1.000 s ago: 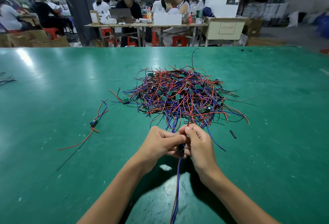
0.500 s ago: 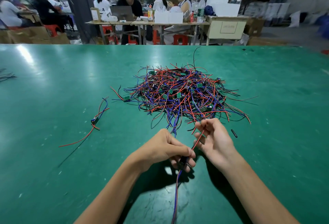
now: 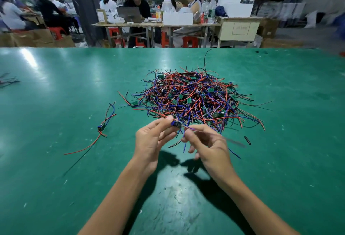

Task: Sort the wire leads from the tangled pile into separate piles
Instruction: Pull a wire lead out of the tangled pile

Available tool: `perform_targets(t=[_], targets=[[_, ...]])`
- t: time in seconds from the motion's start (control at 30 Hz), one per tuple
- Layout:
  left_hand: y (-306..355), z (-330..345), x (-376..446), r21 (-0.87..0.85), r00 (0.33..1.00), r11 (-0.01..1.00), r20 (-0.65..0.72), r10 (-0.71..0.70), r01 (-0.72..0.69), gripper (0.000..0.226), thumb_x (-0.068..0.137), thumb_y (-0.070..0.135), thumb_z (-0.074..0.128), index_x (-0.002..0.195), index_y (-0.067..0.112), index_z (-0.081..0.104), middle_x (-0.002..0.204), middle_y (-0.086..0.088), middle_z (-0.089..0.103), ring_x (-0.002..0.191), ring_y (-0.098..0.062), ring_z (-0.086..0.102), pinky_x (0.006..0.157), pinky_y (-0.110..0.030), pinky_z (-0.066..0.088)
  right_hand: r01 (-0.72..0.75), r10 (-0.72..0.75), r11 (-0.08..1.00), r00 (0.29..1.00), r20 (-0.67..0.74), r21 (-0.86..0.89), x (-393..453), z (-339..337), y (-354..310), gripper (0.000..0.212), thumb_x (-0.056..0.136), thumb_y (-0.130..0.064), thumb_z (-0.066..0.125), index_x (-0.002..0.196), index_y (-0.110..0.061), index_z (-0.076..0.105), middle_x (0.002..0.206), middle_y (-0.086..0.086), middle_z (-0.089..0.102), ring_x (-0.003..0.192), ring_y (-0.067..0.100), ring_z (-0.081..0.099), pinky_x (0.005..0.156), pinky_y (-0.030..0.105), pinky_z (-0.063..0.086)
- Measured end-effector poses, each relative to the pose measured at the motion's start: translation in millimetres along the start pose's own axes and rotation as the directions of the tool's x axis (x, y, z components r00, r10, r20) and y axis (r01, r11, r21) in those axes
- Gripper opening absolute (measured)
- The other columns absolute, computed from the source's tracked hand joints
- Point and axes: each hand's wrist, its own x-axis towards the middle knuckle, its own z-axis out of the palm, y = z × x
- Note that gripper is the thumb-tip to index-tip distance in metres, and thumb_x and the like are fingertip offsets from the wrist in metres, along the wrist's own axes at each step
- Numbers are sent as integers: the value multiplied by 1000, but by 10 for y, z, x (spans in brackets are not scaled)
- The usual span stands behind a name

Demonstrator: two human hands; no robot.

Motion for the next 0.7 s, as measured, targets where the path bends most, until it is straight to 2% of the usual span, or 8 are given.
perform_targets(t=[0.07, 0.17, 0.3, 0.4, 0.47, 0.57, 0.63, 0.7], targets=[[-33, 32, -19, 9, 999, 1000, 32, 30, -30, 3, 75, 16, 79, 75, 13, 79, 84, -9, 77, 73, -16, 75, 64, -19, 57, -41, 47, 998, 994, -104, 54, 35, -29, -18, 21, 88, -36, 71, 91, -15, 73, 81, 7, 76, 57, 10, 60, 49, 21, 46], [-78, 73, -36, -16, 995, 998, 76, 58, -57, 13, 68, 18, 82, 78, 10, 79, 88, -13, 77, 77, -22, 76, 67, -22, 58, -102, 124, 987, 975, -185, 125, 63, -87, -58, 21, 90, -32, 70, 85, -12, 73, 81, 6, 77, 56, 11, 61, 47, 21, 47], [-91, 68, -68, 47, 955, 984, 255, 154, -171, 26, 70, 15, 89, 94, 13, 80, 92, -11, 77, 85, -21, 74, 77, -26, 58, -233, 272, 914, 959, -74, 333, 116, -150, -116, 23, 92, -35, 66, 75, -23, 75, 88, 5, 77, 60, 10, 64, 50, 19, 50], [-82, 50, -70, 177, 920, 946, 334, 203, -273, 31, 77, 12, 84, 106, 17, 76, 105, -12, 76, 97, -23, 74, 84, -26, 58, -258, 276, 895, 961, 1, 365, 171, -245, -139, 23, 81, -43, 68, 78, -21, 69, 81, 0, 74, 63, 8, 62, 53, 19, 48], [-49, 59, -54, 182, 946, 962, 291, 143, -201, 28, 84, 14, 77, 112, 13, 73, 105, -15, 76, 95, -27, 75, 79, -27, 59, -225, 223, 927, 974, 41, 300, 187, -304, -139, 21, 79, -43, 67, 72, -23, 70, 76, -2, 71, 65, 9, 59, 56, 19, 46], [-1, 74, -77, 215, 952, 976, 286, -107, 45, 47, 85, 41, 67, 116, 6, 71, 102, -20, 75, 90, -34, 75, 70, -28, 60, -79, 70, 995, 990, 125, 62, 177, -383, -109, 19, 87, -34, 70, 72, -23, 70, 72, -7, 66, 69, 8, 56, 62, 20, 44], [-15, 67, -102, 297, 916, 953, 362, -174, 64, 46, 85, 45, 68, 111, 8, 75, 102, -21, 75, 91, -34, 75, 71, -29, 60, 27, -12, 995, 989, 149, -98, 171, -421, -73, 21, 91, -31, 65, 75, -17, 67, 71, -6, 63, 71, 7, 54, 65, 21, 44], [-62, 67, -129, 316, 889, 949, 432, -149, 6, 33, 89, 32, 70, 114, 11, 75, 103, -20, 75, 94, -33, 75, 76, -29, 59, 94, -68, 972, 990, 123, -216, 175, -439, -36, 22, 92, -31, 66, 78, -14, 69, 75, 1, 65, 72, 6, 54, 66, 23, 43]])
